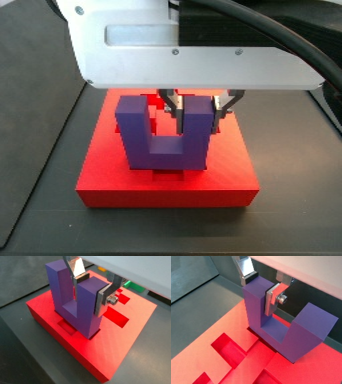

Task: Pick up the purple object. Move up. Move to above the board. Insert the purple object.
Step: Insert the purple object.

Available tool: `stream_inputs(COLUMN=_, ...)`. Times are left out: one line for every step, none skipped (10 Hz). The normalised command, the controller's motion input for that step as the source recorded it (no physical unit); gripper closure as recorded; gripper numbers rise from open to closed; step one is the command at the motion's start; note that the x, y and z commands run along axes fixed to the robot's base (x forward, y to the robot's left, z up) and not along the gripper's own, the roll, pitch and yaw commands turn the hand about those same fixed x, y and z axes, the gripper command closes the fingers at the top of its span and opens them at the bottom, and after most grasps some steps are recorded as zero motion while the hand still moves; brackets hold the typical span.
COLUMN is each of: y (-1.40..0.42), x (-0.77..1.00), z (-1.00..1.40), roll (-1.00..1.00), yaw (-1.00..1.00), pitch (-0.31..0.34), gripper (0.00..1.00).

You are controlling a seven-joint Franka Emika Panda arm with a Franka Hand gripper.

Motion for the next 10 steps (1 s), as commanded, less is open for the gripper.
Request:
stream_inputs(y=0.0, x=0.17, z=-0.21, roll=0.0, yaw=0.28, pitch=-0.15, gripper=1.0)
stream_inputs(y=0.0, x=0.14, z=-0.22, roll=0.0, yaw=0.26, pitch=-0.146, gripper=1.0)
stream_inputs(y=0.0, x=0.0, z=-0.25, roll=0.08, yaw=0.17, pitch=-0.123, gripper=1.0)
stream_inputs(y=-0.03, x=-0.13, z=-0.32, roll=0.13, yaw=0.0, pitch=-0.099, gripper=1.0)
stream_inputs(y=-0.05, x=-0.16, z=-0.5, roll=0.12, yaw=0.0, pitch=-0.179, gripper=1.0)
stream_inputs(y=-0.01, x=-0.08, z=-0.58, roll=0.11, yaw=-0.07, pitch=-0.189, gripper=1.0)
stream_inputs(y=0.0, x=-0.03, z=-0.54, roll=0.1, yaw=-0.09, pitch=-0.133, gripper=1.0)
stream_inputs(y=0.0, x=0.0, z=-0.54, roll=0.1, yaw=-0.09, pitch=-0.1, gripper=1.0)
stream_inputs(y=0.0, x=0.0, z=-0.52, roll=0.1, yaw=-0.07, pitch=-0.091, gripper=1.0)
stream_inputs(y=0.0, x=0.0, z=-0.26, roll=0.07, yaw=-0.04, pitch=0.0, gripper=1.0)
